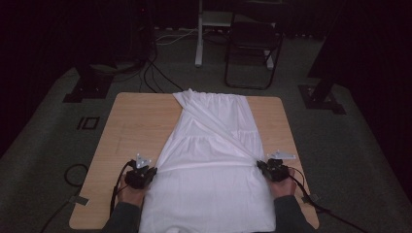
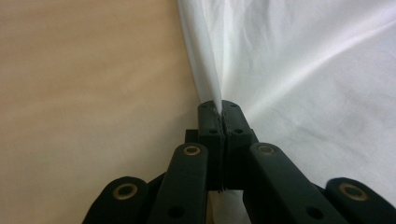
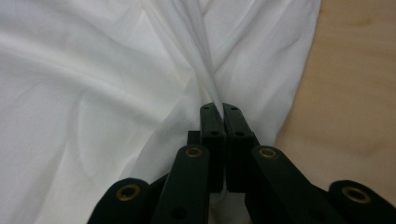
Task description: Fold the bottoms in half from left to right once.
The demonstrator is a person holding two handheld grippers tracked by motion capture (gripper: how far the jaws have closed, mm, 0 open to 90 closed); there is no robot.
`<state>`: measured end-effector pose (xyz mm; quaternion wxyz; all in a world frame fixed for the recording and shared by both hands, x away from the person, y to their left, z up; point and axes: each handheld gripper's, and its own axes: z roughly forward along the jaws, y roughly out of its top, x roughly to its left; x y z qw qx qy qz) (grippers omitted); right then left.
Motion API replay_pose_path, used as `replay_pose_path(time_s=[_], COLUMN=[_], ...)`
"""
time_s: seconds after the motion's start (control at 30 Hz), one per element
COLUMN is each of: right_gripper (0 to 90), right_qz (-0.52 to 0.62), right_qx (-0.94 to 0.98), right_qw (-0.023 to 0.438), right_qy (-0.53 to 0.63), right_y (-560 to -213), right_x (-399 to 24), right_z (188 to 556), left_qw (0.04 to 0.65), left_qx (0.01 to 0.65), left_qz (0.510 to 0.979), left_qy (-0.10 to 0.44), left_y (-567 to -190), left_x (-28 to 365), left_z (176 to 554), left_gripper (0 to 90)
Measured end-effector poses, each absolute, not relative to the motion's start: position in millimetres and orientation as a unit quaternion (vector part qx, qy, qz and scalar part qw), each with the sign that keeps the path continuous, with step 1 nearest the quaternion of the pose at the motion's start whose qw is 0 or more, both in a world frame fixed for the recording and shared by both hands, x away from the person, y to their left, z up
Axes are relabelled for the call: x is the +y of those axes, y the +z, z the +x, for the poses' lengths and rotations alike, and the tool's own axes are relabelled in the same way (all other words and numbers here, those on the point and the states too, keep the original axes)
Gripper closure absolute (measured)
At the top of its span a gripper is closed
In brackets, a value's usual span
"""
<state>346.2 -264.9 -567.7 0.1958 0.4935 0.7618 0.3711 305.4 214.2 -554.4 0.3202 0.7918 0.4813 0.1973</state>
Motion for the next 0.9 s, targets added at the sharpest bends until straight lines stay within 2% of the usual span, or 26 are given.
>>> replay_pose_path(time_s=[0.17, 0.27, 0.3, 0.37, 0.47, 0.57, 0.7, 0.87, 0.9], right_gripper=[88.7, 87.9, 82.5, 62.0, 46.5, 43.2, 43.1, 42.1, 46.0], right_qz=[0.481, 0.484, 0.487, 0.481, 0.459, 0.431, 0.407, 0.387, 0.387], right_qx=[0.783, 0.788, 0.789, 0.794, 0.796, 0.801, 0.808, 0.827, 0.83], right_qw=[0.175, 0.153, 0.148, 0.135, 0.155, 0.171, 0.174, 0.168, 0.168], right_qy=[0.354, 0.347, 0.345, 0.346, 0.362, 0.379, 0.39, 0.372, 0.365], right_y=[-564.0, -561.7, -560.7, -557.2, -543.8, -527.6, -518.5, -525.9, -528.7], right_x=[-264.1, -267.4, -268.2, -268.2, -261.9, -246.2, -216.5, -178.4, -174.3], right_z=[315.5, 305.0, 303.7, 306.5, 315.7, 334.2, 367.5, 399.8, 404.5], left_qw=[0.298, 0.307, 0.313, 0.336, 0.376, 0.388, 0.378, 0.321, 0.312], left_qx=[0.457, 0.459, 0.46, 0.464, 0.479, 0.481, 0.481, 0.467, 0.465], left_qz=[0.812, 0.81, 0.808, 0.794, 0.762, 0.753, 0.758, 0.792, 0.797], left_qy=[0.208, 0.197, 0.196, 0.203, 0.218, 0.225, 0.227, 0.227, 0.227], left_y=[-553.5, -553.9, -554.1, -552.1, -538.6, -526.4, -524.9, -547.1, -551.5], left_x=[208.0, 210.8, 212.6, 217.6, 223.7, 220.8, 209.0, 187.9, 185.5], left_z=[272.4, 264.5, 264.7, 268.5, 281.3, 305.1, 331.5, 353.1, 354.4], left_gripper=[88.9, 88.4, 85.8, 69.5, 56.6, 53.9, 52.1, 52.6, 56.0])
